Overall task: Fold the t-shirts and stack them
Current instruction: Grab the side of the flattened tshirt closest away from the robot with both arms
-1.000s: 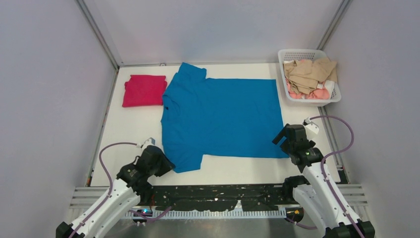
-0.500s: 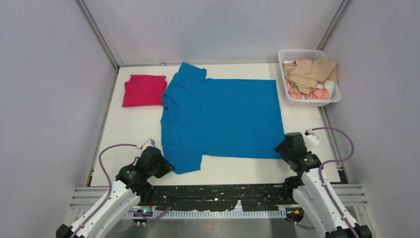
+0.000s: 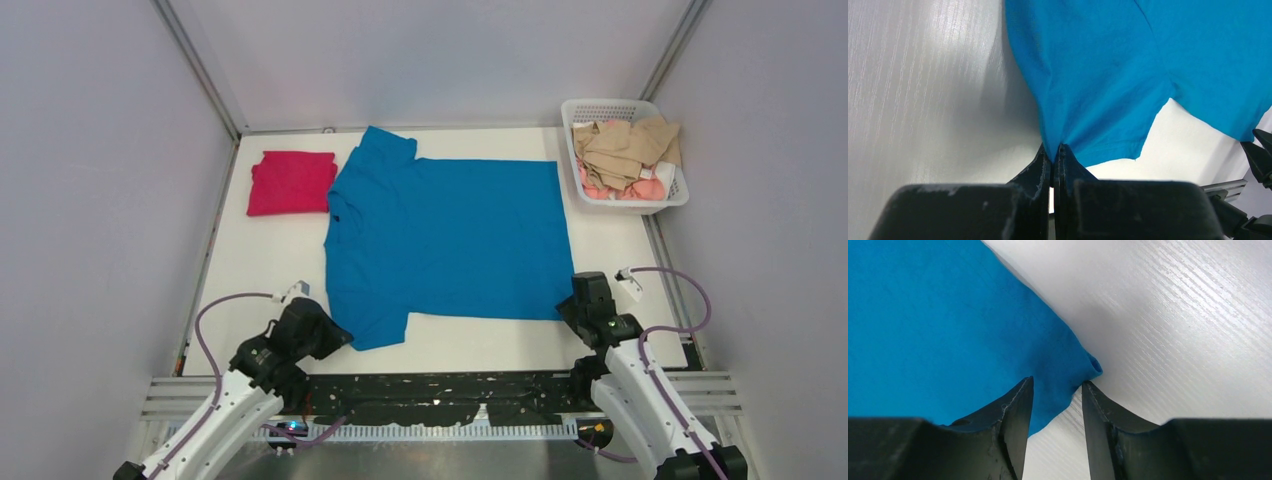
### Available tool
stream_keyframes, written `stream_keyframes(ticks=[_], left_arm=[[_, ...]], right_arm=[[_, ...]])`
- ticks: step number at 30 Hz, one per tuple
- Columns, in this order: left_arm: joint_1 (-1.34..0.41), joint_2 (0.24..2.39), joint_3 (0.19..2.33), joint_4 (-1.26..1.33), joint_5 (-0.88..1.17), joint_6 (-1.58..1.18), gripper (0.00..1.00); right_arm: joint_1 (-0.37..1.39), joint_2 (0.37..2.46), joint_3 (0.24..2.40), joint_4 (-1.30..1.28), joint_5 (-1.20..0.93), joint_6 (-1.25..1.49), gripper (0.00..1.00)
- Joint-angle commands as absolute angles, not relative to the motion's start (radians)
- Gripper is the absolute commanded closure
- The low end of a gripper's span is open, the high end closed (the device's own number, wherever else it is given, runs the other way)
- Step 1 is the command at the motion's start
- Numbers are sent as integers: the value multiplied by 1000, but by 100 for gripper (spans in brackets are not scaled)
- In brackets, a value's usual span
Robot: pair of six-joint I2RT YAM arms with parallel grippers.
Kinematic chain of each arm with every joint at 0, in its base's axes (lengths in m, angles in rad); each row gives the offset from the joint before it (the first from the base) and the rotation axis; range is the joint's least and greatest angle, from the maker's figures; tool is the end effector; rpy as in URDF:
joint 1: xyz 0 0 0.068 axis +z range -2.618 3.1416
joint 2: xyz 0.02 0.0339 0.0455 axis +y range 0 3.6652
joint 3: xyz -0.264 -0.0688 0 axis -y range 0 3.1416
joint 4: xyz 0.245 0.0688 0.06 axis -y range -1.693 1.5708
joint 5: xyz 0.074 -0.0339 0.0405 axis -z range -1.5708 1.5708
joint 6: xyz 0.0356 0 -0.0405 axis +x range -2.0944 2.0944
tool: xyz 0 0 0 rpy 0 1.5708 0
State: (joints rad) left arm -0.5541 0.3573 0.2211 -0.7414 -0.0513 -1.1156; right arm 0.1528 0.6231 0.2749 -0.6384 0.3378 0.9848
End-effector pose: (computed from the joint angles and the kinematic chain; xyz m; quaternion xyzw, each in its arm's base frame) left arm 0.0805 -0.0477 0.1477 -0.2689 0.9010 -0.2355 0.2458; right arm 0.1162 0.0060 0.1506 0.4258 0.8439 0.0173 0.3259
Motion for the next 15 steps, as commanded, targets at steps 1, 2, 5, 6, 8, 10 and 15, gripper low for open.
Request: stream_keyframes(ticks=[1, 2, 5, 6, 8, 10, 15], left_arm=[[-552, 330, 221, -764, -61, -1125, 100], [-551, 324, 221, -763, -61, -1128, 100], [-552, 315, 222, -758, -76, -1124, 100], [-552, 315, 225, -758, -78, -1120, 100], [-552, 321, 236, -758, -77, -1110, 100], [-551, 331, 244, -754, -71, -1104, 100], [-552, 368, 264, -713, -59, -1099, 100]], right_arm=[[147, 657, 265, -588, 349, 1015, 63], [147, 658, 267, -586, 351, 1015, 70], [148, 646, 271, -584, 374, 996, 85], [148, 642, 271, -583, 379, 992, 88], [147, 640, 273, -575, 381, 979, 94], [148, 640, 273, -565, 379, 965, 95], [148, 619, 304, -573, 382, 914, 95]])
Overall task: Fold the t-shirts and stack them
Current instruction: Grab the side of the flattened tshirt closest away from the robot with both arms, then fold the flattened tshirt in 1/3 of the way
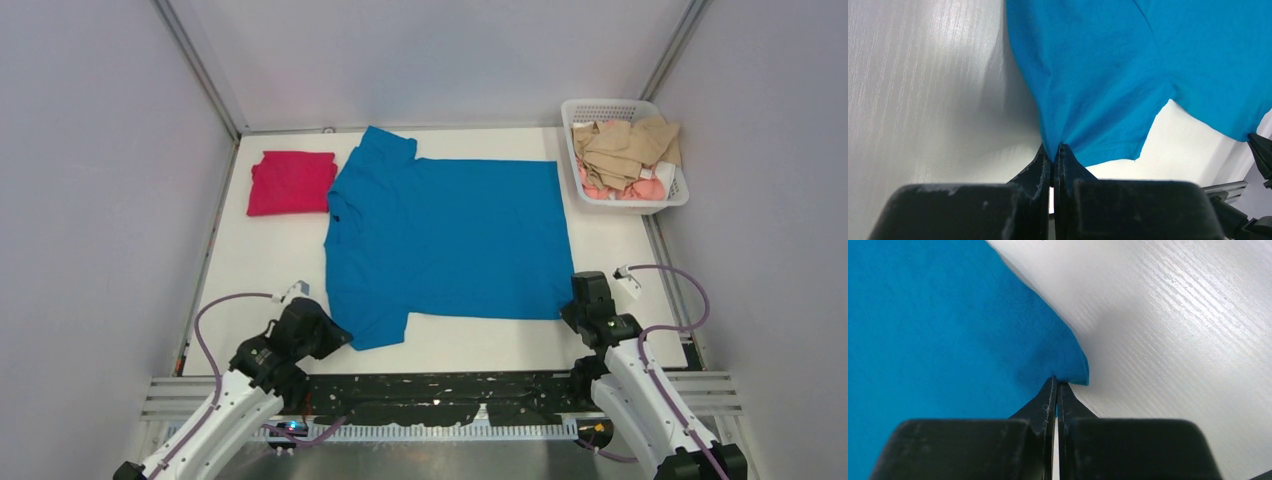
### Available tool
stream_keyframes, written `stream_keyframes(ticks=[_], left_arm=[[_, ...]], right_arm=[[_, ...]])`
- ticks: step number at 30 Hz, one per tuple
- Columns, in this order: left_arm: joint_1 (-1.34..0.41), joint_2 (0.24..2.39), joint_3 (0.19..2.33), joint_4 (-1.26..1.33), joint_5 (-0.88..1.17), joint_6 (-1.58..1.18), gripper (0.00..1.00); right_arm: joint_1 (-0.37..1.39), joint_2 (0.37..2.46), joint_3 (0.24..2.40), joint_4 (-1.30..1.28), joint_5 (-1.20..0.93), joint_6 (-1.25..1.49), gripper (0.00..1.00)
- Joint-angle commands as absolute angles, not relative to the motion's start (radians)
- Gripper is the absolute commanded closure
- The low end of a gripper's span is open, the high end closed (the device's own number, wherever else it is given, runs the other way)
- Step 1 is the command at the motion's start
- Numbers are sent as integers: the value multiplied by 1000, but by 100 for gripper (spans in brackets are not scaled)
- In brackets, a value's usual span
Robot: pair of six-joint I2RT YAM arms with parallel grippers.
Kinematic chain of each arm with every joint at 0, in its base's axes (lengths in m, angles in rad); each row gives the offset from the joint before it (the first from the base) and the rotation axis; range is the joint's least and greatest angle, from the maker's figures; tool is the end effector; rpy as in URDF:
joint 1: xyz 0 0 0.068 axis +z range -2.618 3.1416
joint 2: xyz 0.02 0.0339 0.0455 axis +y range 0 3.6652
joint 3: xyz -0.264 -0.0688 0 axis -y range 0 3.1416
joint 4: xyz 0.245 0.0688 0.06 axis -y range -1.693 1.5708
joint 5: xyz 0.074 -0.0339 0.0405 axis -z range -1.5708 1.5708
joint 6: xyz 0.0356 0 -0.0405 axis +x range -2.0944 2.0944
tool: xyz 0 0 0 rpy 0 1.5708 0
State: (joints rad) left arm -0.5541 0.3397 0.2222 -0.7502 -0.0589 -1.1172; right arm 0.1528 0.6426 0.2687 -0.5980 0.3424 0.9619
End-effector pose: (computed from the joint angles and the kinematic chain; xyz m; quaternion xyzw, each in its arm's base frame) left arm 0.0796 -0.0468 0.1488 -0.2705 0.8987 -0.2368 0.2514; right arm 0.1197 0.0063 0.1493 0.4168 0.8457 0.0156 0.3328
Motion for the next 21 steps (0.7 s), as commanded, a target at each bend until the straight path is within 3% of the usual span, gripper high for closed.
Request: stream_keyframes(ticks=[1, 8, 21], left_arm=[[-552, 373, 270, -707, -56, -1095, 100], [-552, 440, 382, -633, -105, -1060, 100], [-463, 881, 731, -575, -115, -936, 100]], right_arm=[[148, 612, 311, -580, 391, 898, 95], [147, 643, 377, -520, 353, 843, 95], [148, 908, 611, -400, 328, 741, 95]])
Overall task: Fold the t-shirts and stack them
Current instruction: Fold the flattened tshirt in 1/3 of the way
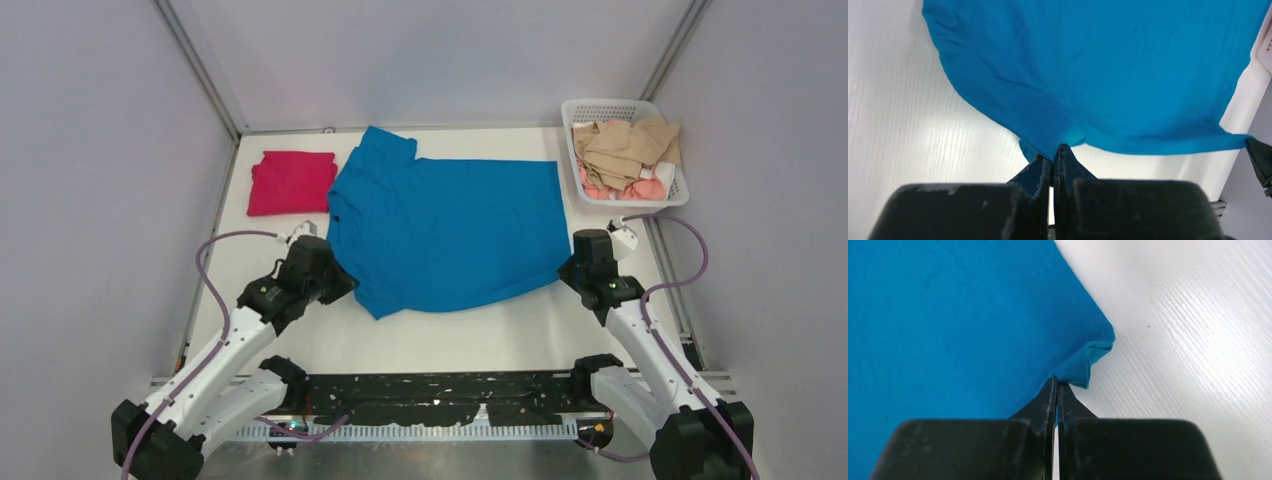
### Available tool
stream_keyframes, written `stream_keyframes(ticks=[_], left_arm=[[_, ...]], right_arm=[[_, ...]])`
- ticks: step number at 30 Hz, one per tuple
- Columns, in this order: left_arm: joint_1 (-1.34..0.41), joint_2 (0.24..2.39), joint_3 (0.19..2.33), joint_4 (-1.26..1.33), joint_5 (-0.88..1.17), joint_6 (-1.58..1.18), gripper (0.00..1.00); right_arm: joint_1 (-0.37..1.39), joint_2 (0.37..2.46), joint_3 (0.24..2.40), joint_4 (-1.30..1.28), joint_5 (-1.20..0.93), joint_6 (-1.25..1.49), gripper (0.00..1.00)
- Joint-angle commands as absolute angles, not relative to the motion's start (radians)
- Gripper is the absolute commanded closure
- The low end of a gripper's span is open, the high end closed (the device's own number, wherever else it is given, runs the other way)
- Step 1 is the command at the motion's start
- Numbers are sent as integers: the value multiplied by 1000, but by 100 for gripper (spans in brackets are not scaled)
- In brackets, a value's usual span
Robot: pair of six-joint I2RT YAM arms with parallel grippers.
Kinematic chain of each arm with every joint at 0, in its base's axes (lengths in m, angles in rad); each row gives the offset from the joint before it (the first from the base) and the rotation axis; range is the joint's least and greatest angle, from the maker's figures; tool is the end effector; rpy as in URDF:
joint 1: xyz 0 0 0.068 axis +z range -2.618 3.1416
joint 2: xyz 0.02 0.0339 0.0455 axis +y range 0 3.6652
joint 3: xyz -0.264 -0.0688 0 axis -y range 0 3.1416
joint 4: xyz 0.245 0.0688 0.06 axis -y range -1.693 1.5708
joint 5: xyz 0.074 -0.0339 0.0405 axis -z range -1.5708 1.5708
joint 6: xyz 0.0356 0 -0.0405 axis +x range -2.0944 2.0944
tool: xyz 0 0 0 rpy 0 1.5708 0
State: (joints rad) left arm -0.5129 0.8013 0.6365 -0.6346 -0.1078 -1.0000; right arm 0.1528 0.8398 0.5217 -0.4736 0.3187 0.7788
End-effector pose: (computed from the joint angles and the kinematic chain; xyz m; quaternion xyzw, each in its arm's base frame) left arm 0.1449 -0.0772 0.2437 -0.2428 0.8930 -0.2215 0.3075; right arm 0.1707 0.0150 0.2137 0.3386 0.8504 0.0373 0.4009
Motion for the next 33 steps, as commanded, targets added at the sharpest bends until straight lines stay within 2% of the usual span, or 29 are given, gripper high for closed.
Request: stream_keyframes(ticks=[1, 11, 21, 28, 33], left_arm=[[-449, 909, 755, -573, -114, -930, 100], [-316, 1110, 912, -547, -84, -879, 100], [-275, 1327, 1074, -517, -71, -798, 100], [-257, 1472, 1202, -590, -160, -776, 100], [-237, 1558, 1263, -593, -149, -759, 100]], right_arm=[[148, 922, 634, -394, 334, 738, 95], [145, 1092, 785, -350, 414, 703, 95], [117, 1293, 904, -254, 371, 687, 95], [108, 1412, 981, -236, 357, 685, 95], [89, 1469, 1021, -247, 364, 702, 95]])
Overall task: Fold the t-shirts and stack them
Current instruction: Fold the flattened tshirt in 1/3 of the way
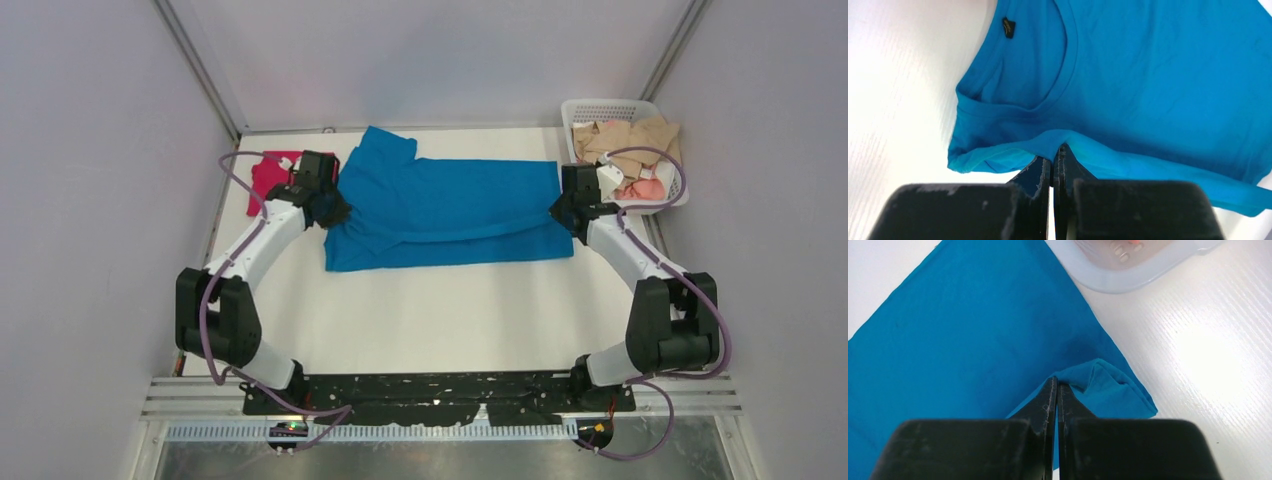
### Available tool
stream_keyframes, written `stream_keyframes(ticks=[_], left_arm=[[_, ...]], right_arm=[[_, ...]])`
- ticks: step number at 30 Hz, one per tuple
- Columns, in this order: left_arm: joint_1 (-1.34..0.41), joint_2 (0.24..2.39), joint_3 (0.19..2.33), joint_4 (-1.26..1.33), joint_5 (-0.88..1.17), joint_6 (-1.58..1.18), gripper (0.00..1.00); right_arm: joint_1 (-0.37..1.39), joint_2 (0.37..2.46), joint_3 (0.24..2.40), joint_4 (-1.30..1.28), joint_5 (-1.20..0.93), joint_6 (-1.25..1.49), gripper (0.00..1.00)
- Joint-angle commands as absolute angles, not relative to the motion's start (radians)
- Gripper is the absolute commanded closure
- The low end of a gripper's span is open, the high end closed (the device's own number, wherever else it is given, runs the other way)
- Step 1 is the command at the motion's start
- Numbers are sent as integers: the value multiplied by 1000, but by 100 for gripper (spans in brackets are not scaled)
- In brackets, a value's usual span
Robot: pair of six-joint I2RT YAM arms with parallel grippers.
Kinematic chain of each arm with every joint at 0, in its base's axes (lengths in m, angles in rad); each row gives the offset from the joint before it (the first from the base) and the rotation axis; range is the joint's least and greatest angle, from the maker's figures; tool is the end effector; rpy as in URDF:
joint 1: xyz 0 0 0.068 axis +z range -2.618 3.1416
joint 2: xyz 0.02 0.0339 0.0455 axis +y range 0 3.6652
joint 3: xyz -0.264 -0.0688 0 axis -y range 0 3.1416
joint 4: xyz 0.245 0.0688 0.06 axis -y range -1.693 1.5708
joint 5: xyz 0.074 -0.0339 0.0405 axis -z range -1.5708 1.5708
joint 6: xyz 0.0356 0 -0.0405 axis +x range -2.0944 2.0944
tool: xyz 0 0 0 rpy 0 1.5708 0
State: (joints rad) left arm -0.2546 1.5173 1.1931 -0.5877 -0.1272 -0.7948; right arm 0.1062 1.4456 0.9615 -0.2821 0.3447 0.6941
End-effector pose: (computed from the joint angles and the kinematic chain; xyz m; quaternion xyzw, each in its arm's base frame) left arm 0.3148 -0.0773 0.2695 -0.2718 0.9046 -0.1097 0.3096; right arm 0.3088 0.0208 0.2400 0.3269 0.8482 0.0049 0.4167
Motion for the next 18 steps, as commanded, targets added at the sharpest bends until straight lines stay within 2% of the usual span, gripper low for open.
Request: stream_keyframes(ticks=[1, 14, 17, 18], left_arm=[[-236, 1574, 1276, -600, -148, -756, 100], [-207, 1767, 1421, -616, -144, -731, 99], [-208, 1836, 1500, -645, -137, -718, 95], [-207, 1860, 1528, -673, -139, -716, 89]], right_arm=[[87, 1483, 1027, -246, 363, 704, 95], [60, 1665, 1118, -207, 321, 668, 95], [60, 1710, 1151, -195, 302, 654, 95], [61, 1728, 1171, -196, 303, 645, 95]])
